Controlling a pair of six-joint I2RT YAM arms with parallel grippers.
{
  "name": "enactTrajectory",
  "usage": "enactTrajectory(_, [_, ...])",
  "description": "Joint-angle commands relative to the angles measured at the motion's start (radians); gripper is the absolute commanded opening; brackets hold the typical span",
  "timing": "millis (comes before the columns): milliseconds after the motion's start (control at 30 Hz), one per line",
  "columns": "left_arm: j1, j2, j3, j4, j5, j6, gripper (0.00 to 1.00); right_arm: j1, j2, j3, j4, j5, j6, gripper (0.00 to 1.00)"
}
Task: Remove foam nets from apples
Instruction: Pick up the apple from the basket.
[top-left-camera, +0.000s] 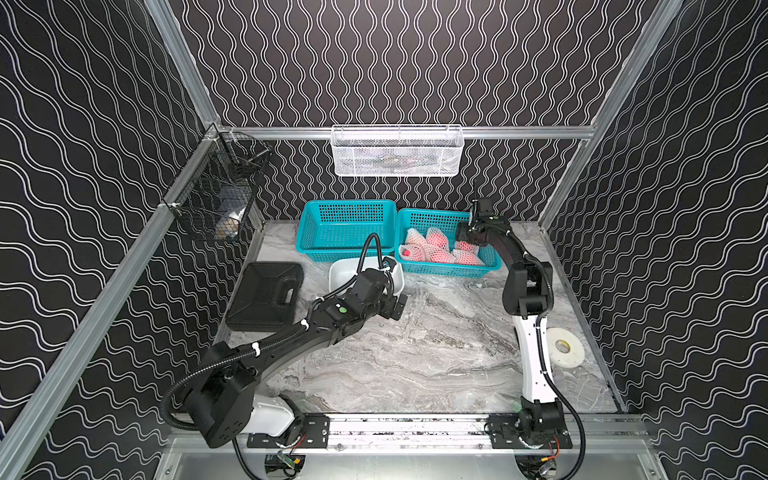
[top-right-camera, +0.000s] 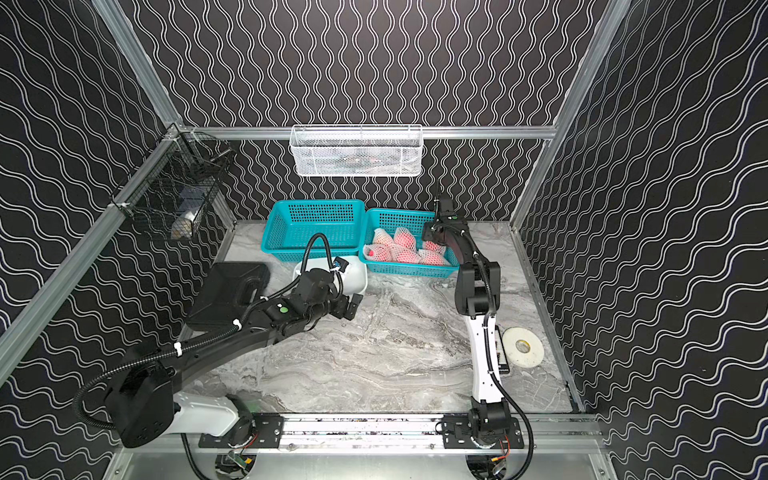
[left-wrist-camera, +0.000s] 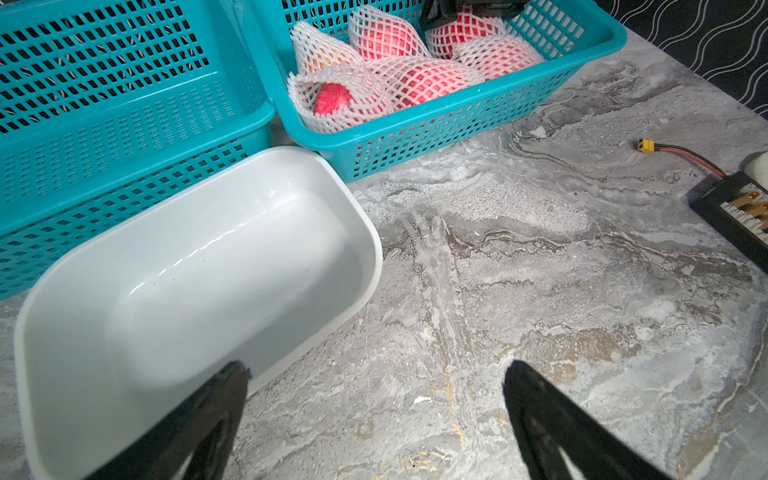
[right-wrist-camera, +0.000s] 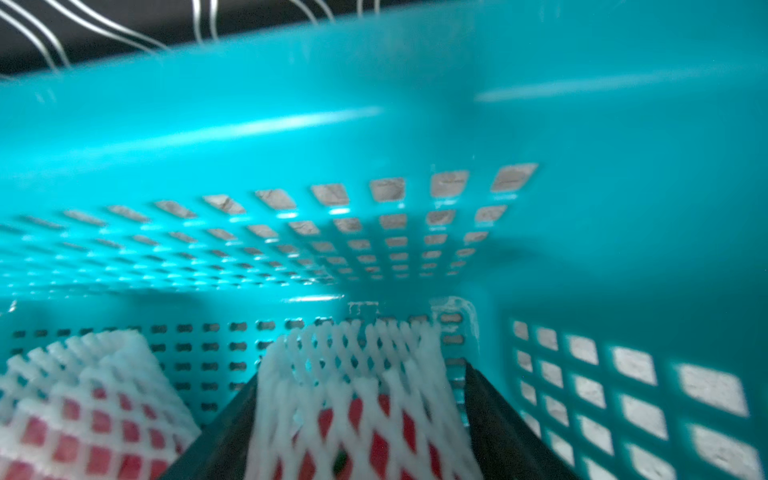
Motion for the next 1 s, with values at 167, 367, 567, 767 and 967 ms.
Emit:
enactTrajectory(167, [0.0, -0.02, -0.003, 0.014, -0.016, -0.008, 1.0, -0.008, -0.043, -0.039, 0.021, -0.047, 0.025, 0.6])
enactTrajectory(367, [0.0, -0.026, -0.001, 0.006, -0.016, -0.008, 1.0, -0.021, -0.069, -0.046, 0.026, -0.054, 0.026, 0.56])
enactTrajectory(567, [-0.001, -0.031, 0.003, 0.004, -0.013, -0.009, 1.0, -0.025, -0.096, -0.022, 0.017, -0.062, 0.017, 0.54])
enactTrajectory(767, [-0.003, -0.034, 0.017, -0.003, -0.01, -0.004, 1.0, -0.025, -0.131, 0.016, 0.006, -0.064, 0.01, 0.54])
enactTrajectory(967, [-0.002, -0.033, 0.021, -0.002, -0.008, -0.003, 1.0, -0.025, -0.156, 0.055, -0.016, -0.064, 0.007, 0.54])
